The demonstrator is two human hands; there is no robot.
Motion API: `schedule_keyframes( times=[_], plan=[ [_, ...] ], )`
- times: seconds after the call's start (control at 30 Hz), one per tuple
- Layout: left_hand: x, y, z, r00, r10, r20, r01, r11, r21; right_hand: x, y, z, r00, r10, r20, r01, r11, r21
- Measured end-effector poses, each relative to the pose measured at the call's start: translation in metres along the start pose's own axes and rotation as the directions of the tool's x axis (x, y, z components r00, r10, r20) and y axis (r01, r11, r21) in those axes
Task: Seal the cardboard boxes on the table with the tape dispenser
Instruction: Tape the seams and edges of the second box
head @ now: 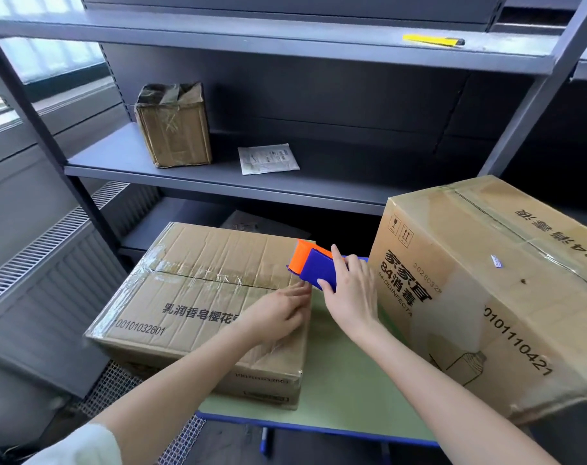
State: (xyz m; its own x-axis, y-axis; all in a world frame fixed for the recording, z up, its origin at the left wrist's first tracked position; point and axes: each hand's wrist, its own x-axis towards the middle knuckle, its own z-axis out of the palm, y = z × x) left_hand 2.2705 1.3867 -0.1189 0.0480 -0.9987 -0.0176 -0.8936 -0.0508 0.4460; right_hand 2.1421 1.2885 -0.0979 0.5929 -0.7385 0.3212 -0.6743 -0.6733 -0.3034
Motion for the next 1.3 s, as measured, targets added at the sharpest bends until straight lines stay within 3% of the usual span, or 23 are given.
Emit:
schedule_keyframes(
  times=[0.13,0.23,0.43,0.57,0.83,0.97,1.13,1.3],
  plan=[
    [-0.039,-0.048,-0.021,0.961,-0.233,-0.149,0.245,0.967,0.069,-0.001,-0.022,0.015,0.989,-0.094,-0.115,0.093,0.996,-0.012],
    [-0.062,-0.080,-0.031,0.916,-0.363,-0.169,0.396,0.884,0.250,0.000,-0.041,0.025,0.970,-0.165,-0.176,0.168,0.986,0.000],
    [-0.096,-0.114,-0.049,0.798,-0.566,-0.206,0.601,0.730,0.326,0.004,-0.086,0.048,0.964,-0.232,-0.129,0.234,0.972,0.003],
    [-0.112,-0.128,-0.047,0.771,-0.607,-0.191,0.634,0.703,0.323,0.000,-0.101,0.062,0.962,-0.236,-0.139,0.232,0.972,-0.043],
    [-0.122,-0.144,-0.048,0.788,-0.586,-0.187,0.612,0.718,0.331,-0.013,-0.099,0.075,0.966,-0.197,-0.168,0.175,0.975,-0.136],
    [-0.122,-0.153,-0.055,0.739,-0.640,-0.210,0.671,0.672,0.314,-0.016,-0.100,0.074,0.970,-0.192,-0.148,0.170,0.974,-0.147],
    [-0.121,-0.150,-0.056,0.705,-0.673,-0.223,0.708,0.649,0.280,-0.026,-0.107,0.072,0.944,-0.318,-0.082,0.301,0.938,-0.174],
    [-0.117,-0.137,-0.054,0.680,-0.710,-0.180,0.724,0.615,0.311,-0.042,-0.124,0.076,0.897,-0.441,0.031,0.442,0.893,-0.082]
  ],
)
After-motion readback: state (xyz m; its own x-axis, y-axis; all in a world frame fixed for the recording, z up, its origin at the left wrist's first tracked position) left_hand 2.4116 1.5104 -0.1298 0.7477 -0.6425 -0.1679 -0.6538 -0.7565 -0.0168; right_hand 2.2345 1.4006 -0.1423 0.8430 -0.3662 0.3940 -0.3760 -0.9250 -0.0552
